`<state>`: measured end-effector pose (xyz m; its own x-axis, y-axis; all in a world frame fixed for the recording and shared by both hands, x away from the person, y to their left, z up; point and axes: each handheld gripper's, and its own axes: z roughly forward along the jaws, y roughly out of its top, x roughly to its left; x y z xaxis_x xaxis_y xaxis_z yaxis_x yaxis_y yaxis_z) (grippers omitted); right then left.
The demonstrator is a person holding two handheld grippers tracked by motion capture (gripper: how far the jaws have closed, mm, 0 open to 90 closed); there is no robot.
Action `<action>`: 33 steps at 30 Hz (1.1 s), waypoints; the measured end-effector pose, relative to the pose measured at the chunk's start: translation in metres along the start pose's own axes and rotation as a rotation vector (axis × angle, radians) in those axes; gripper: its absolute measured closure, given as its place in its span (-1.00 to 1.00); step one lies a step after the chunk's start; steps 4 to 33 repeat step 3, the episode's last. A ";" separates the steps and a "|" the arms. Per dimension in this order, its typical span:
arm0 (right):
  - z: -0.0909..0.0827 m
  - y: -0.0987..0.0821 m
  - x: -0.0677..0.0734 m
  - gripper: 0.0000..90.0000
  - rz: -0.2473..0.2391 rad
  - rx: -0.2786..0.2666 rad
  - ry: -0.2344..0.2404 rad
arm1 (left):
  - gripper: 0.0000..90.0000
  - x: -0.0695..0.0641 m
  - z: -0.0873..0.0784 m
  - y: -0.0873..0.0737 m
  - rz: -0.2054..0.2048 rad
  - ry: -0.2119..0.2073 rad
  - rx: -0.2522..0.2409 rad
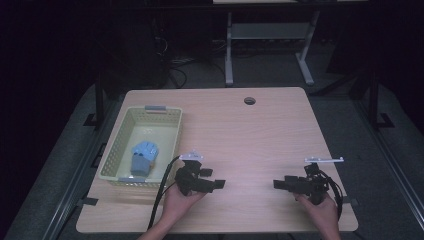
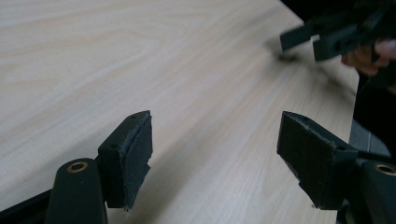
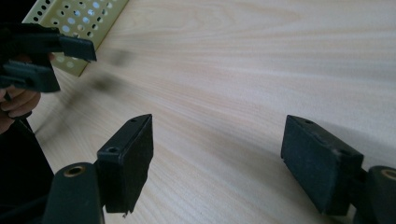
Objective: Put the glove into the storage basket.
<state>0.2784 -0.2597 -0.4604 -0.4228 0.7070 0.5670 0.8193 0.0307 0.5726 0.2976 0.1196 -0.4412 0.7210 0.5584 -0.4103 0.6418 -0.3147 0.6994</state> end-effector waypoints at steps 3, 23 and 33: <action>0.000 0.000 0.000 -0.45 -0.010 -0.007 0.005 | -0.42 -0.002 0.001 -0.002 0.006 -0.007 0.006; 0.000 0.000 0.000 -0.45 -0.010 -0.007 0.005 | -0.42 -0.002 0.001 -0.002 0.006 -0.007 0.006; 0.000 0.000 0.000 -0.45 -0.010 -0.007 0.005 | -0.42 -0.002 0.001 -0.002 0.006 -0.007 0.006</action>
